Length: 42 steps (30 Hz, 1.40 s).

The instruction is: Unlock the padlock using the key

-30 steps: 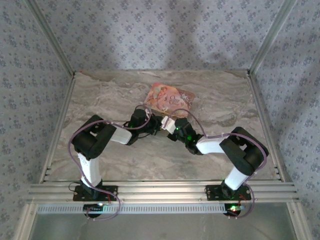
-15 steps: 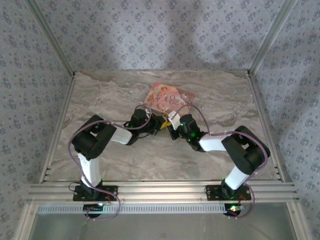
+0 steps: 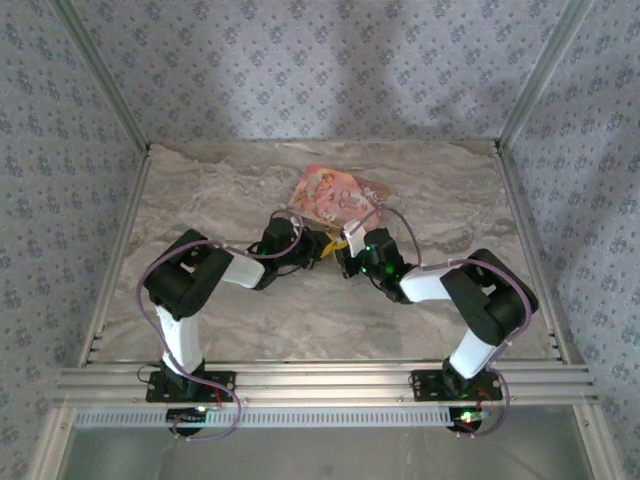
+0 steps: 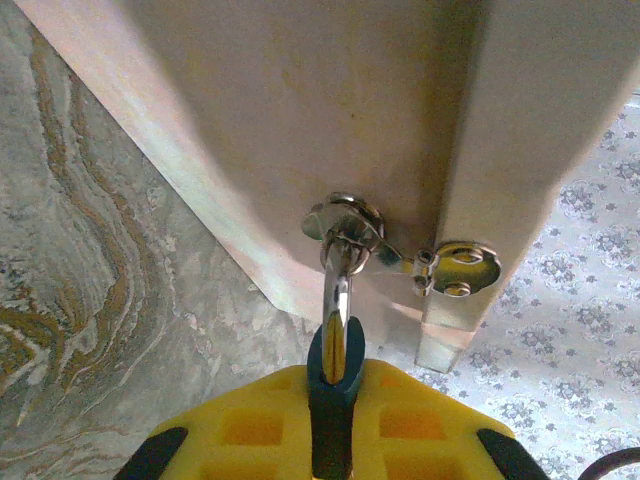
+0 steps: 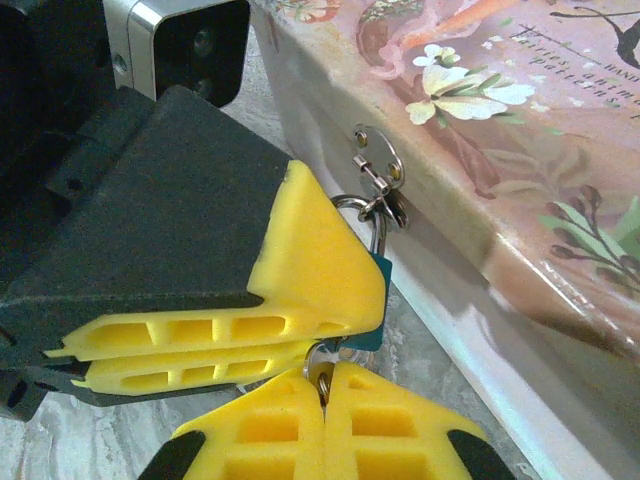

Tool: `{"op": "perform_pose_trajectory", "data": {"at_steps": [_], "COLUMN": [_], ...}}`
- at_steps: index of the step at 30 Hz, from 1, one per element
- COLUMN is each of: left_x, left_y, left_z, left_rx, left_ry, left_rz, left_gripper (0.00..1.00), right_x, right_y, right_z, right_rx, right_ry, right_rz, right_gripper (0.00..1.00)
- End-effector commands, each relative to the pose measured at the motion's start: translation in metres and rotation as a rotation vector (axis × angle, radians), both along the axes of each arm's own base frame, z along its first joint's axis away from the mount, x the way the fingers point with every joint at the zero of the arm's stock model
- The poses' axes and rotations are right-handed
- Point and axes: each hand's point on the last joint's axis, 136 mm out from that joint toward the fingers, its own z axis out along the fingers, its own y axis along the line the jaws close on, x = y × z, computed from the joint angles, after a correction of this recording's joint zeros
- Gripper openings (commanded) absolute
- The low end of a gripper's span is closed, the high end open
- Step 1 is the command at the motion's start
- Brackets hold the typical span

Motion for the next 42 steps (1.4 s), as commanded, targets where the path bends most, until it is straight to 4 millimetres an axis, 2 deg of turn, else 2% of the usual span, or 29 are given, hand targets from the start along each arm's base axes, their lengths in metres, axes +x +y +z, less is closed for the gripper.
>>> {"op": "perform_pose_trajectory", "data": {"at_steps": [1,8,15,18,24,33,37,42], "left_x": [-0.013,-0.013,-0.012,-0.01,-0.006,0.003,0.019,0.049], "left_y": [-0.012,-0.006,0.003,0.009,0.033,0.094,0.116,0.124], "left_z": [0.003,0.004,0.01,0.017,0.032,0.068,0.08,0.087], "left_rx": [-0.01,0.009,0.023,0.039,0.133,0.485,0.547,0.56], "left_ry": [-0.007,-0.015,-0.04,-0.064,-0.13,-0.272,-0.297,-0.329], "left_rz": [-0.074,-0.064,-0.05,-0.045,-0.033,-0.04,-0.039,-0.087], "left_gripper": [0.16,0.29,0.47,0.5,0.62,0.79,0.86,0.87], "right_x": [0.01,0.006,0.003,0.002,-0.001,-0.003,-0.004,-0.006], "right_y": [-0.013,-0.015,-0.013,-0.013,-0.013,-0.018,-0.021,-0.024], "right_z": [-0.005,-0.012,-0.008,-0.006,-0.002,-0.003,-0.007,-0.011], "right_rx": [0.002,-0.007,0.035,0.076,0.169,0.319,0.396,0.49], "right_ry": [-0.005,0.006,0.023,0.044,0.112,0.234,0.3,0.381], "right_rz": [-0.083,-0.09,-0.085,-0.089,-0.119,-0.178,-0.209,-0.244], "right_gripper": [0.0,0.0,0.0,0.0,0.0,0.0,0.0,0.0]}}
